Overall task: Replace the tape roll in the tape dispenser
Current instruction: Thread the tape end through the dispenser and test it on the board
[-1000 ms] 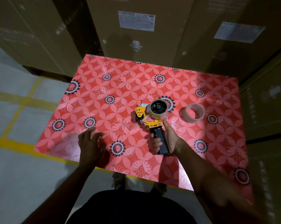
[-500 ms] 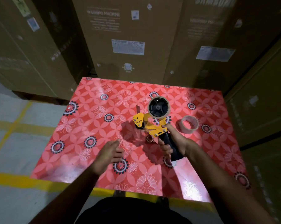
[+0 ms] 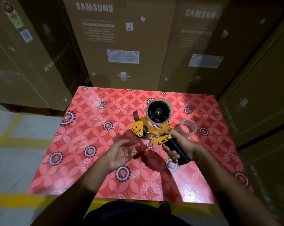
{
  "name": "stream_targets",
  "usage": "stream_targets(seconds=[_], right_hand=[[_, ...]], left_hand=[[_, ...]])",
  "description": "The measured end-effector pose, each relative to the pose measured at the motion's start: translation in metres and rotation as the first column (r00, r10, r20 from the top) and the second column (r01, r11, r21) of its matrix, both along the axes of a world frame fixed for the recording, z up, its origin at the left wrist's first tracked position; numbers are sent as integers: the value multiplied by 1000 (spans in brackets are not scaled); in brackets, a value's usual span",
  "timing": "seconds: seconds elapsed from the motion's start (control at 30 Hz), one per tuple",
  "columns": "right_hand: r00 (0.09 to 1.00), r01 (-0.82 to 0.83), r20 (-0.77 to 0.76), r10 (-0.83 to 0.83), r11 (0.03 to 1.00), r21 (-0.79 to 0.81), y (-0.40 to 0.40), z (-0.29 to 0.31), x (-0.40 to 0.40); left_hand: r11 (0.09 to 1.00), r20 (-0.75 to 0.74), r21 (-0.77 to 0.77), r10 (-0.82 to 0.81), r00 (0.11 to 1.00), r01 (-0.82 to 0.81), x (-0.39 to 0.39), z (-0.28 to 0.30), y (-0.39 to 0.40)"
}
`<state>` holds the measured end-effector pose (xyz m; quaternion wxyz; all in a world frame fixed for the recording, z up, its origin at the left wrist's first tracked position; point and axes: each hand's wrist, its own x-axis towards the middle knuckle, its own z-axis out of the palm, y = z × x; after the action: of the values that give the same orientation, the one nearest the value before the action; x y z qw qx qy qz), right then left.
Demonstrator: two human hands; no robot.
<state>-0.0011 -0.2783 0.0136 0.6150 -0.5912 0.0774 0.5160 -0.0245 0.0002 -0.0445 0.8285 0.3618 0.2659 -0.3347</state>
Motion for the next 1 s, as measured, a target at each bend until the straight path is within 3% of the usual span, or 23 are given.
stream_targets(seconds=[0.23, 0.5, 0.7, 0.87, 1.0], right_hand=[[1000, -18, 24, 19, 999, -27, -3, -10, 0], [996, -86, -1, 86, 995, -46, 18, -25, 9], [993, -117, 24, 118, 992, -39, 70, -31, 25], [983, -170, 59, 176, 982, -87, 105, -44, 47], [984, -166, 52, 173, 980, -108, 121, -48, 63]], left_hand=[[972, 101, 230, -73, 992, 48, -5, 1, 11], [931, 22, 352, 92, 996, -94, 1, -2, 43], [790, 151, 549, 226, 962, -272, 15, -11, 66], [683, 192, 687, 159, 969, -248, 27, -24, 99], [634, 192, 722, 201, 960, -277, 33, -27, 124]])
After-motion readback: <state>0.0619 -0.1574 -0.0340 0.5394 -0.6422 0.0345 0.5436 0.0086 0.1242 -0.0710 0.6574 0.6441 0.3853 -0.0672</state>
